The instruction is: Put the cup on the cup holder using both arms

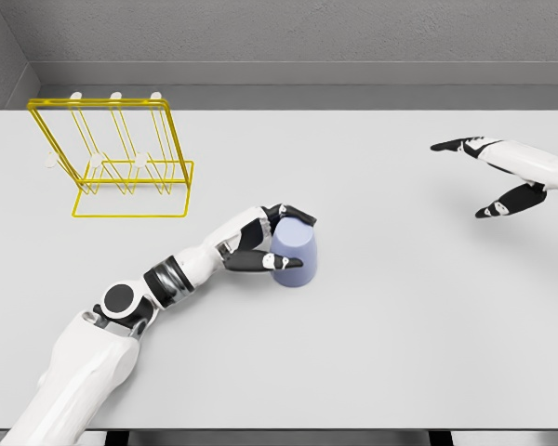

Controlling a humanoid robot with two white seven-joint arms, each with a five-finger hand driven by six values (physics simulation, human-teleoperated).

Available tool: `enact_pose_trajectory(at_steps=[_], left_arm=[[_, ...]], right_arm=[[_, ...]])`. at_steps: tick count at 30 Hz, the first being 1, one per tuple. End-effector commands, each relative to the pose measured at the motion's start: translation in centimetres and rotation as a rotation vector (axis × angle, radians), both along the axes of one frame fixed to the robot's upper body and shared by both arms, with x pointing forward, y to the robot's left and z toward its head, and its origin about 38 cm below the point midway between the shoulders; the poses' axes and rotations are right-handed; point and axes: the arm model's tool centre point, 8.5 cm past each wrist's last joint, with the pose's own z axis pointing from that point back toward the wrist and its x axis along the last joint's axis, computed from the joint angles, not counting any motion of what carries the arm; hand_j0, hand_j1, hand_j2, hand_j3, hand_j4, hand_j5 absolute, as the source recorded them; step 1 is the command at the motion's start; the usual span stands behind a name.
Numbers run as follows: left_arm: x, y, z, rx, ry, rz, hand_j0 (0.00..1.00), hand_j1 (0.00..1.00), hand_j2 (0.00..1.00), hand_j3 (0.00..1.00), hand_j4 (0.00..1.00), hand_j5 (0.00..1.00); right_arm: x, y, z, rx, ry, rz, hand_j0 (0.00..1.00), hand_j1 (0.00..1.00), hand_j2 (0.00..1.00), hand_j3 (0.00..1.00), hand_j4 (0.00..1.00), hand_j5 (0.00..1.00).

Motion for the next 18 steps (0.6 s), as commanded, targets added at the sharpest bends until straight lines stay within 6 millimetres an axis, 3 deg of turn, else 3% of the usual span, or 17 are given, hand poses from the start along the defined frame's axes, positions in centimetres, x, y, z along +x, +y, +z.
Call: enact_pose_trajectory(at_steps=[1, 12, 15, 18], left_arm=[[0.0, 0.0, 0.1, -0.003, -0.001, -0.009, 0.45, 0.45, 0.45, 0.45, 0.45, 0.45], [-0.3, -0.1, 0.2, -0.009, -0.005, -0.010, 0.41, 0.41, 0.41, 0.41, 0.41, 0.41], [-1.0, -0.3, 2.2, -0.041, -0.059, -0.030, 0.41, 0.41, 0.41, 0.41, 0.41, 0.41], [-2.0, 0.8, 3.5, -0.063, -0.096, -0.017, 0.40, 0.40, 0.40, 0.40, 0.40, 0.40]], right_arm=[[0.0, 0.0, 0.1, 0.007, 0.000, -0.003, 1.00, 1.00, 1.00, 1.00, 1.00, 1.00], [0.2, -0.4, 0.6, 0.015, -0.015, -0.017, 1.00, 1.00, 1.00, 1.00, 1.00, 1.00], [0.3, -0.7, 0.7, 0.019, -0.018, -0.027, 1.00, 1.00, 1.00, 1.00, 1.00, 1.00], [0.3, -0.7, 0.7, 0.019, -0.018, -0.027, 1.00, 1.00, 1.00, 1.00, 1.00, 1.00]])
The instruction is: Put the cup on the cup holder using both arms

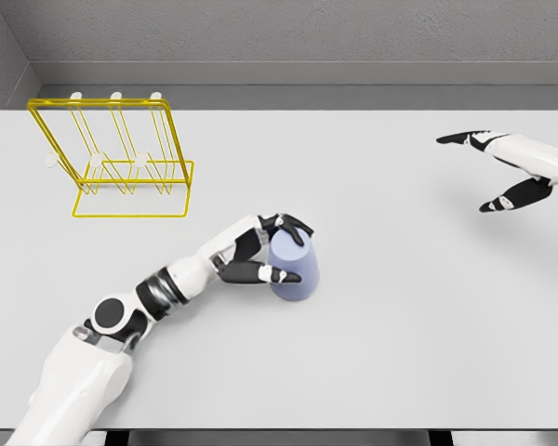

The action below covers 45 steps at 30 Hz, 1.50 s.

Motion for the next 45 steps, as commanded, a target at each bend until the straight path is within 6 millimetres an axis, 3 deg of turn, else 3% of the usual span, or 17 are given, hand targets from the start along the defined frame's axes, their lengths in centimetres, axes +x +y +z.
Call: enact_pose_trajectory(at_steps=[1, 6, 15, 21, 32, 39, 45], left_arm=[[0.1, 1.0, 2.9, -0.027, -0.076, 0.010, 0.39, 0.39, 0.39, 0.39, 0.39, 0.39], [-1.1, 3.6, 5.5, -0.026, -0.155, 0.041, 0.39, 0.39, 0.39, 0.39, 0.39, 0.39], [-1.3, 6.1, 8.5, -0.007, -0.246, 0.073, 0.39, 0.39, 0.39, 0.39, 0.39, 0.39], [-1.2, 7.7, 9.4, 0.002, -0.265, 0.089, 0.39, 0.39, 0.39, 0.39, 0.39, 0.39], [-0.7, 14.7, 13.3, 0.019, -0.289, 0.148, 0.39, 0.39, 0.39, 0.39, 0.39, 0.39], [0.4, 15.8, 16.5, 0.009, -0.353, 0.155, 0.38, 0.38, 0.38, 0.38, 0.38, 0.38], [1.3, 15.7, 17.9, 0.011, -0.381, 0.154, 0.38, 0.38, 0.38, 0.38, 0.38, 0.38]], right_arm=[[0.0, -0.1, 0.1, 0.008, -0.002, -0.006, 1.00, 1.00, 1.00, 1.00, 1.00, 1.00], [0.0, -0.1, 0.1, 0.008, 0.000, -0.006, 1.00, 1.00, 1.00, 1.00, 1.00, 1.00], [0.1, -0.3, 0.4, 0.012, -0.010, -0.011, 1.00, 1.00, 1.00, 1.00, 1.00, 1.00], [0.1, -0.3, 0.4, 0.012, -0.010, -0.013, 1.00, 1.00, 1.00, 1.00, 1.00, 1.00], [0.1, -0.6, 0.3, 0.011, -0.006, -0.019, 1.00, 1.00, 1.00, 1.00, 1.00, 1.00], [0.1, -0.6, 0.3, 0.011, -0.006, -0.019, 1.00, 1.00, 1.00, 1.00, 1.00, 1.00], [0.1, -0.6, 0.3, 0.013, -0.006, -0.020, 1.00, 1.00, 1.00, 1.00, 1.00, 1.00]])
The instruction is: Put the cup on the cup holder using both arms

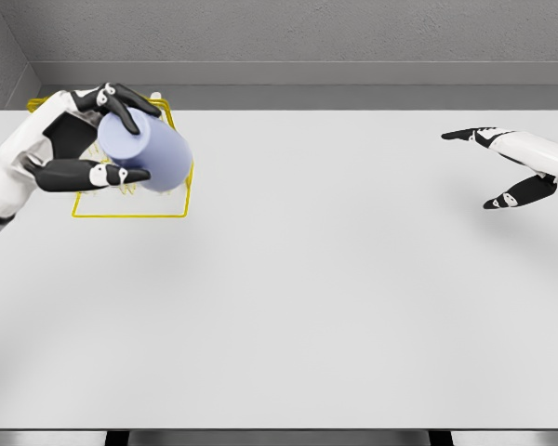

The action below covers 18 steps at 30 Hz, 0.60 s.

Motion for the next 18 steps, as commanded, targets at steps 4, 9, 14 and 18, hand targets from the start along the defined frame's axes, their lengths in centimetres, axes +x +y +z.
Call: enact_pose_trajectory(at_steps=[4, 9, 14, 18], left_arm=[[1.0, 0.7, -0.1, -0.007, 0.018, 0.024, 0.38, 0.38, 0.38, 0.38, 0.38, 0.38], [1.8, 1.4, -0.1, -0.001, 0.029, 0.047, 0.38, 0.38, 0.38, 0.38, 0.38, 0.38], [2.4, 2.1, -0.6, 0.000, 0.047, 0.070, 0.38, 0.38, 0.38, 0.38, 0.38, 0.38], [3.0, 2.9, -0.9, -0.005, 0.064, 0.093, 0.38, 0.38, 0.38, 0.38, 0.38, 0.38]], right_arm=[[0.0, -0.3, 0.0, 0.006, 0.002, -0.011, 1.00, 1.00, 1.00, 1.00, 1.00, 1.00], [0.1, -0.5, -0.1, 0.006, 0.006, -0.017, 1.00, 1.00, 1.00, 1.00, 1.00, 1.00], [0.1, -0.5, -0.1, 0.006, 0.006, -0.017, 1.00, 1.00, 1.00, 1.00, 1.00, 1.00], [0.1, -0.5, -0.1, 0.006, 0.006, -0.017, 1.00, 1.00, 1.00, 1.00, 1.00, 1.00]])
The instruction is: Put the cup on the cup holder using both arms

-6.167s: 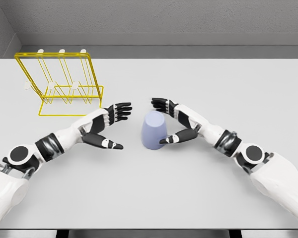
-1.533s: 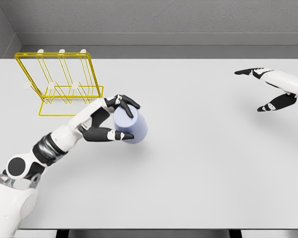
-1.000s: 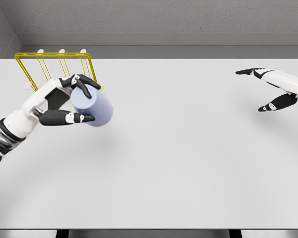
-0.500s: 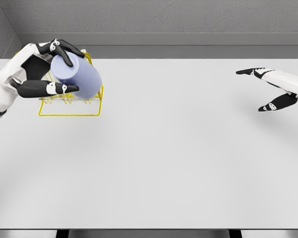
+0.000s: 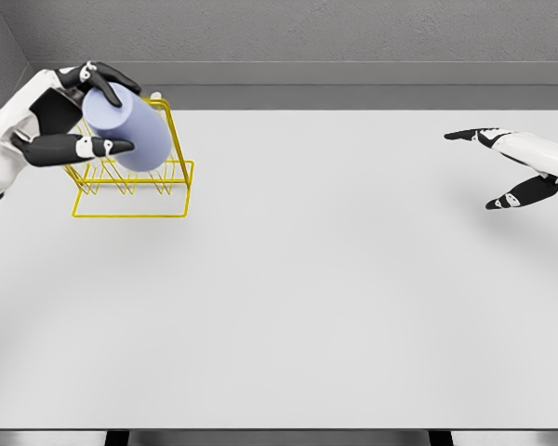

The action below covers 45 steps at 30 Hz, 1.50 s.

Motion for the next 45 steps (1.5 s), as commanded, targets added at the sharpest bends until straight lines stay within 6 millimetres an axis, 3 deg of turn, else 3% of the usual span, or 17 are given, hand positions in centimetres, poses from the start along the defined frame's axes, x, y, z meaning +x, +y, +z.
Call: enact_pose_trajectory(at_steps=[1, 7, 14, 27, 35, 36, 37, 38, 40, 41, 45], left_arm=[[0.3, 0.5, -0.5, -0.007, 0.019, 0.015, 0.38, 0.38, 0.38, 0.38, 0.38, 0.38], [1.8, 1.6, -0.7, -0.004, 0.037, 0.057, 0.38, 0.38, 0.38, 0.38, 0.38, 0.38], [2.0, 1.0, -1.5, 0.000, 0.065, 0.045, 0.38, 0.38, 0.38, 0.38, 0.38, 0.38], [3.0, 2.3, -1.8, -0.001, 0.088, 0.085, 0.38, 0.38, 0.38, 0.38, 0.38, 0.38], [3.0, 0.9, -3.5, 0.019, 0.119, 0.063, 0.38, 0.38, 0.38, 0.38, 0.38, 0.38], [2.9, 0.9, -3.5, 0.021, 0.119, 0.063, 0.41, 0.41, 0.41, 0.41, 0.41, 0.41], [2.9, 1.0, -3.5, 0.025, 0.119, 0.065, 0.54, 0.54, 0.54, 0.54, 0.54, 0.54], [2.9, 1.2, -3.5, 0.027, 0.118, 0.068, 0.77, 0.77, 0.77, 0.77, 0.77, 0.77], [2.9, 1.3, -3.4, 0.031, 0.117, 0.070, 0.95, 0.95, 0.95, 0.95, 0.95, 0.95], [2.9, 1.3, -3.4, 0.030, 0.116, 0.069, 1.00, 1.00, 1.00, 1.00, 1.00, 1.00], [2.9, 1.3, -3.2, 0.040, 0.106, 0.072, 1.00, 1.00, 1.00, 1.00, 1.00, 1.00]], right_arm=[[0.0, 0.0, 0.1, 0.008, 0.000, -0.003, 1.00, 1.00, 1.00, 1.00, 1.00, 1.00], [0.0, -0.3, 0.0, 0.006, 0.003, -0.011, 1.00, 1.00, 1.00, 1.00, 1.00, 1.00], [0.0, -0.3, 0.0, 0.006, 0.003, -0.011, 1.00, 1.00, 1.00, 1.00, 1.00, 1.00], [0.0, -0.3, -0.1, 0.007, 0.005, -0.012, 1.00, 1.00, 1.00, 1.00, 1.00, 1.00], [0.1, -0.2, -0.2, 0.011, 0.006, -0.011, 1.00, 1.00, 1.00, 1.00, 1.00, 1.00], [0.1, -0.2, -0.2, 0.011, 0.006, -0.011, 1.00, 1.00, 1.00, 1.00, 1.00, 1.00], [0.1, -0.2, -0.2, 0.011, 0.006, -0.011, 1.00, 1.00, 1.00, 1.00, 1.00, 1.00], [0.1, -0.2, -0.2, 0.011, 0.006, -0.011, 1.00, 1.00, 1.00, 1.00, 1.00, 1.00], [0.1, -0.2, -0.2, 0.011, 0.006, -0.011, 1.00, 1.00, 1.00, 1.00, 1.00, 1.00], [0.1, -0.2, -0.2, 0.011, 0.006, -0.011, 1.00, 1.00, 1.00, 1.00, 1.00, 1.00], [0.1, -0.2, -0.2, 0.011, 0.006, -0.011, 1.00, 1.00, 1.00, 1.00, 1.00, 1.00]])
